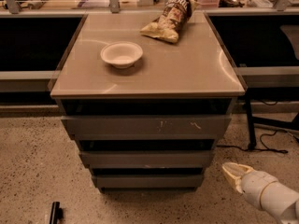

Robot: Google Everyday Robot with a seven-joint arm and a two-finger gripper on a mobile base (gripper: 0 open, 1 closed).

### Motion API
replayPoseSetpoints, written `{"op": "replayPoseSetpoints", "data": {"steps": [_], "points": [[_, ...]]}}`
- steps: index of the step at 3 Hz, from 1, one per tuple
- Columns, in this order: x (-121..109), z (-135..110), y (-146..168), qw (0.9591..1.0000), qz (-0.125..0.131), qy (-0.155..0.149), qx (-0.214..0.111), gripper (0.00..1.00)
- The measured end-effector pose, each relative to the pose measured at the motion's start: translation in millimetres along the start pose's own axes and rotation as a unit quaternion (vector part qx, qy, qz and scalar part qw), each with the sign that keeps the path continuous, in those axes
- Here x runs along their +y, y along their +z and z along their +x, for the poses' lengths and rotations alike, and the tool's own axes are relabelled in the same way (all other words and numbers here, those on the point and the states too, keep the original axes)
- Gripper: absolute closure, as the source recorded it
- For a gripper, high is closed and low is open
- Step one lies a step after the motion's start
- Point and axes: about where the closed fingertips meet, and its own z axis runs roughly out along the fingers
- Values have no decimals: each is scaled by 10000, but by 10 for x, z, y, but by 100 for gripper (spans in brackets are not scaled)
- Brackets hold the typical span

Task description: Open middle drawer

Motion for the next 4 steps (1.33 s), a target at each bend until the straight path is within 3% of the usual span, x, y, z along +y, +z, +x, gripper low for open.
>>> {"op": "replayPoseSetpoints", "data": {"steps": [1,2,3,4], "points": [[-28,111,140,9992,179,282,-207,100],[-28,112,140,9992,178,282,-207,100],[-106,208,344,9986,-183,347,-360,100],[-234,306,690,9933,-800,357,-757,100]]}}
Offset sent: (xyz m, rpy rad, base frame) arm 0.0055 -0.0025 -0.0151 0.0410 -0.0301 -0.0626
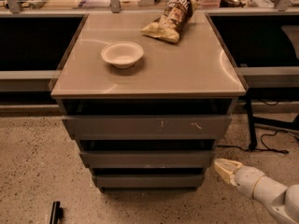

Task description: Open middle drawer

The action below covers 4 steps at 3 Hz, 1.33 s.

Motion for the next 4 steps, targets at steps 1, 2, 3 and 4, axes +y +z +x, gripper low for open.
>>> {"op": "replayPoseSetpoints", "data": {"steps": [1,2,3,4], "points": [[-300,25,258,9985,-279,95,-461,100],[-311,66,344,9986,-327,84,-413,100],[-378,161,609,9978,-589,25,-305,100],[-584,118,1167,9939,-1023,-174,-384,100]]}}
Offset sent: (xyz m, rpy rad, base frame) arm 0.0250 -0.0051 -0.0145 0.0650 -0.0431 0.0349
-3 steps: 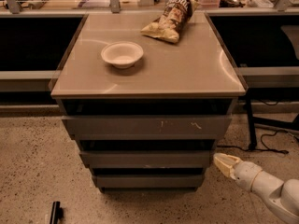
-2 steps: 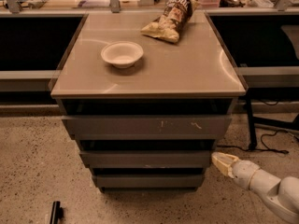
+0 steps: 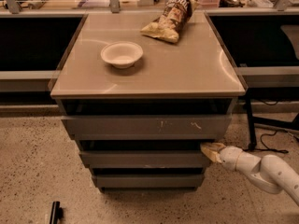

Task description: Open middle drawer

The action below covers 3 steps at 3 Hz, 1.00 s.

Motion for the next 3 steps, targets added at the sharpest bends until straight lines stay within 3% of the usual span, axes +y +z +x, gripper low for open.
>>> {"op": "replayPoseSetpoints", "data": {"steps": [1,2,3], "points": [[1,0,1,10000,-1,0,0,100],[86,-3,50,9998,159,-40,-60,100],[302,-16,239,9995,280,-30,-171,100]]}}
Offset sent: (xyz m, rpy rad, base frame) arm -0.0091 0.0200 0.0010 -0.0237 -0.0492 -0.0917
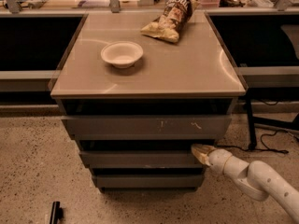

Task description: Open middle drawer

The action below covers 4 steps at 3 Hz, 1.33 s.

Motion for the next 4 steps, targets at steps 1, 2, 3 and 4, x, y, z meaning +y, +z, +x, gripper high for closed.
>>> {"op": "replayPoseSetpoints", "data": {"steps": [1,2,3,4], "points": [[130,-68,240,9998,8,-147,-117,100],[-33,-87,765,9988,81,-469,-136,100],[-43,-94,796,9987,82,-481,-132,100],[-26,-14,844,9991,30,-388,157,100]]}}
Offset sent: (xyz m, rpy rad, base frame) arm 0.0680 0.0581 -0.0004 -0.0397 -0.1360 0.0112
